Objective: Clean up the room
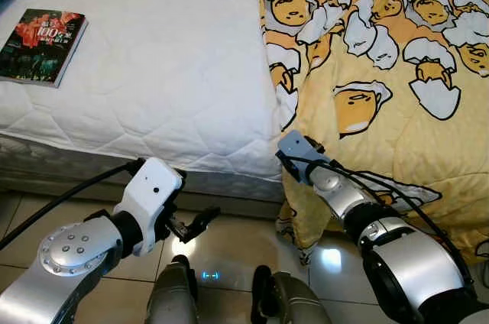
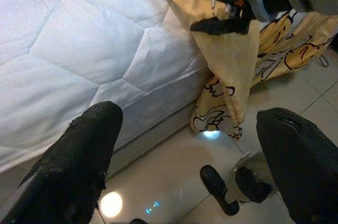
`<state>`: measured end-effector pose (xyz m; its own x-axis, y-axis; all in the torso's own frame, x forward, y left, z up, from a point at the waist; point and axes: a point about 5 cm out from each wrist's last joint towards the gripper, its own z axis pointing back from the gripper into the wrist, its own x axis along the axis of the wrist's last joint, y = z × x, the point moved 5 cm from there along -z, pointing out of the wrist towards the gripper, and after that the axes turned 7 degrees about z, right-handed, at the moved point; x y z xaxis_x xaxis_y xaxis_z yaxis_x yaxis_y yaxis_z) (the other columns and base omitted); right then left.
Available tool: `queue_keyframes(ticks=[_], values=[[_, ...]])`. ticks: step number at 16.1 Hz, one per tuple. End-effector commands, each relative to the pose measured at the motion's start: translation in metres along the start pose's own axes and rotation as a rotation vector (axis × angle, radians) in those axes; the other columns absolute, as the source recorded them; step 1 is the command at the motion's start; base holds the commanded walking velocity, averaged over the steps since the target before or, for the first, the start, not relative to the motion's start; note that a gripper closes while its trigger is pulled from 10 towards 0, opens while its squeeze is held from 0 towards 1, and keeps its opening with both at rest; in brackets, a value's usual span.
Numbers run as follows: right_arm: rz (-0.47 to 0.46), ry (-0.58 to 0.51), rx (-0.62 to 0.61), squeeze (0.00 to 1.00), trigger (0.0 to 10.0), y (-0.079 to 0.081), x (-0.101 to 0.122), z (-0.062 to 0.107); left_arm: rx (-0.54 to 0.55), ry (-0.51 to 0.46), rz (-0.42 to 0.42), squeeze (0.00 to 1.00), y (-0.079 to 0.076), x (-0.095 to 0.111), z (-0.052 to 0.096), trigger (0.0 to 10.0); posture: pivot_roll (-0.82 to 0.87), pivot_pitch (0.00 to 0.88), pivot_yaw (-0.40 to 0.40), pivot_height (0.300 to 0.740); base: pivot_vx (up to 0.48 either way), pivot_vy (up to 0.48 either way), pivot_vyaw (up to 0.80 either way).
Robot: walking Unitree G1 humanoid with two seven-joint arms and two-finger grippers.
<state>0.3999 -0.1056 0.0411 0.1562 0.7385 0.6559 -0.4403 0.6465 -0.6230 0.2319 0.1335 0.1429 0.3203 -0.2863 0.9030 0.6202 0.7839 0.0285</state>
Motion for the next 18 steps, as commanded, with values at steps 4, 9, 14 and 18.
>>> queue_keyframes(ticks=[4,9,14,18], values=[[0.000,0.021,0.000,0.00,0.0,0.001,-0.008,0.001,-0.008,-0.009,0.015,0.23,-0.007,0.003,0.001,10.0,0.27,0.316,-0.138,0.740,0.000,0.000,0.00],[-0.042,0.025,-0.001,0.00,0.0,0.002,-0.008,0.001,-0.037,0.011,0.015,0.23,-0.011,0.000,0.002,10.0,0.26,0.306,-0.130,0.740,0.000,0.000,0.00],[-0.185,0.025,-0.030,0.00,0.0,-0.004,-0.008,0.001,-0.072,0.032,-0.002,0.23,-0.007,-0.005,0.002,10.0,0.23,0.251,-0.098,0.740,0.000,0.000,0.00],[-0.383,0.006,-0.013,0.00,0.0,-0.004,-0.009,0.002,-0.084,0.050,0.001,0.24,0.000,-0.012,0.002,10.0,0.19,0.185,-0.061,0.740,0.000,0.000,0.00]])
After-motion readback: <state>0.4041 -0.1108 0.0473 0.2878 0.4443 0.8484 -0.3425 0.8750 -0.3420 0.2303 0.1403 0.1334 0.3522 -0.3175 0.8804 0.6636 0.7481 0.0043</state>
